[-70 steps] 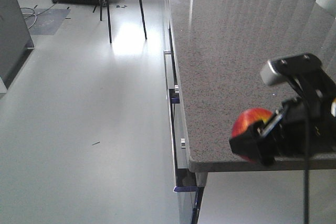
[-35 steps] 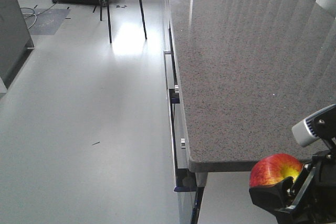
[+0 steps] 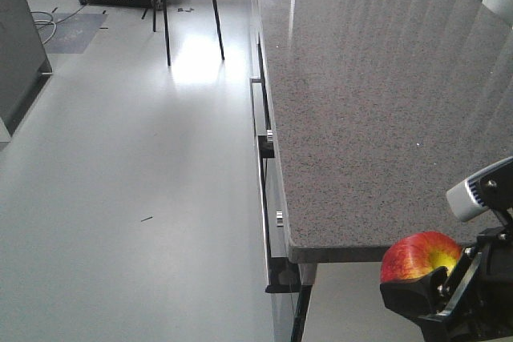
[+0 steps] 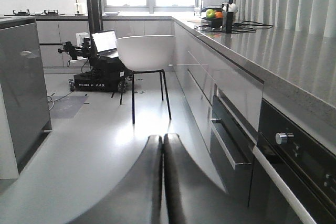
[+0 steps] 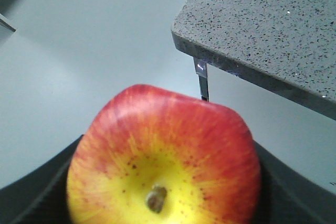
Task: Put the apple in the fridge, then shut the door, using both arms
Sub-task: 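Pull the held apple back off the countertop with the right gripper, then drive the base toward the open refrigerator holding the apple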
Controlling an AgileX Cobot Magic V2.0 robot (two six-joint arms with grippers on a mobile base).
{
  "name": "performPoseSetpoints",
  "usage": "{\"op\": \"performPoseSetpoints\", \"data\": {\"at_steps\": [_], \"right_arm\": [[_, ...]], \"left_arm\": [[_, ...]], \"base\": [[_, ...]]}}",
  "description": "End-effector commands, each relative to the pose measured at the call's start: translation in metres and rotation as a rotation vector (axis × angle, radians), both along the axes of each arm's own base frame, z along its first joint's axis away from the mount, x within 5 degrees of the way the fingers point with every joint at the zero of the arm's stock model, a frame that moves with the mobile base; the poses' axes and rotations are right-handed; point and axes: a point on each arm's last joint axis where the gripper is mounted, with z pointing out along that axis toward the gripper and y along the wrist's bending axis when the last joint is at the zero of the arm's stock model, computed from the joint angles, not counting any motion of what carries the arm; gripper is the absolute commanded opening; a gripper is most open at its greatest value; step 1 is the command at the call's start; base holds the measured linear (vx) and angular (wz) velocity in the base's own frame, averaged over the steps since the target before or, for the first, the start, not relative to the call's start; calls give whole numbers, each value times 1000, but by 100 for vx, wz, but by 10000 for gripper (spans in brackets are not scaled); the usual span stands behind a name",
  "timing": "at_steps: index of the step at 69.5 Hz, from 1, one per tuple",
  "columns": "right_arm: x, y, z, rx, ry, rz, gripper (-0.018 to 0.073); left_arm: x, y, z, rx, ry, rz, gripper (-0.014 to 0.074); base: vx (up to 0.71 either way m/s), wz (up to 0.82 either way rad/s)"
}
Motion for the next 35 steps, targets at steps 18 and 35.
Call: {"op": "performPoseSetpoints", "data": {"at_steps": [18,35], "right_arm": [[3,1,13,39,-73,-13,391],[3,1,13,39,-73,-13,391]], "left_arm": [[-1,0,3,-15,-74,-8,-6],[-1,0,3,-15,-74,-8,-6]], "base": [[0,0],[0,0]]}}
